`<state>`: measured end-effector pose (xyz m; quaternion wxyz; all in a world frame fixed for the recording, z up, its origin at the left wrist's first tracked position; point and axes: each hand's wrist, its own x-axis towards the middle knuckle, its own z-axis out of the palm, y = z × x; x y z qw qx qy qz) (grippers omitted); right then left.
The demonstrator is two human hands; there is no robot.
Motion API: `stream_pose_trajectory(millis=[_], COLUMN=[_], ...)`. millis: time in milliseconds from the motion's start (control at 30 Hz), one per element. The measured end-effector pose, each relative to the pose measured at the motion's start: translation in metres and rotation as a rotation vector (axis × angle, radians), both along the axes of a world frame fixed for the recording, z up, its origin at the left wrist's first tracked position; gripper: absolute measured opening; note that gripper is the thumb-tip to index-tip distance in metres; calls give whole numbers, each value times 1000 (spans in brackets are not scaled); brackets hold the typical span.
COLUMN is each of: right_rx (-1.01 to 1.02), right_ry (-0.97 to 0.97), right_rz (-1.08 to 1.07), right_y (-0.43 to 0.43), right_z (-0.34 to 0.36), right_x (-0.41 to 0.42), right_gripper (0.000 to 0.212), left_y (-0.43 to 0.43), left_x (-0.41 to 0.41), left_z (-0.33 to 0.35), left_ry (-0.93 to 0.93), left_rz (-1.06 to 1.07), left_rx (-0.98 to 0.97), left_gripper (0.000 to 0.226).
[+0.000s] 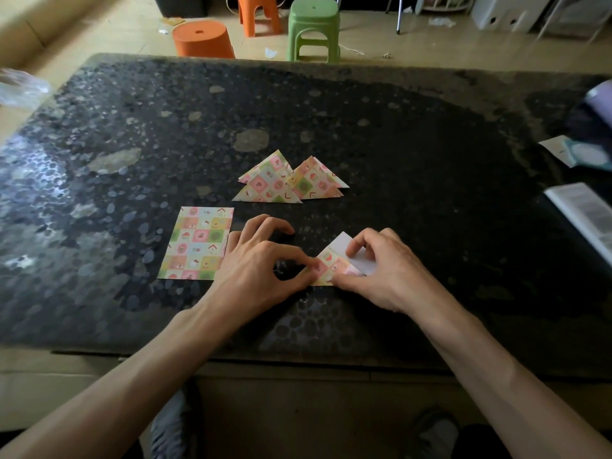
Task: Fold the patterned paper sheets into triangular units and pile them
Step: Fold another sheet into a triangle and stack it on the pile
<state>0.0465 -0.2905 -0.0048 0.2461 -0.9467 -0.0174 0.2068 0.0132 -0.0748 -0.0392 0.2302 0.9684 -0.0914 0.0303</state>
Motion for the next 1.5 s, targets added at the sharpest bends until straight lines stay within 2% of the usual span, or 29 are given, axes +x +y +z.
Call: stream_pose_trajectory(millis=[367, 500, 667, 1500], right_rx=[3, 2, 10, 71], right_ry=[-8, -3, 7, 55], right_rz=[4, 15, 20, 59], right_y=[-3, -8, -12, -29], right_z=[1, 5, 8, 13], right_x=[-2, -2, -1, 4], right_gripper=[44, 44, 34, 36], left_y=[5, 4, 5, 8], left_x=[4, 4, 4, 6], left_z=[-2, 0, 1, -1], left_ry=[15, 28, 40, 26], left_rz=[-48, -56, -66, -81], left_rx=[-16, -16, -36, -17], left_gripper=[46, 39, 39, 46])
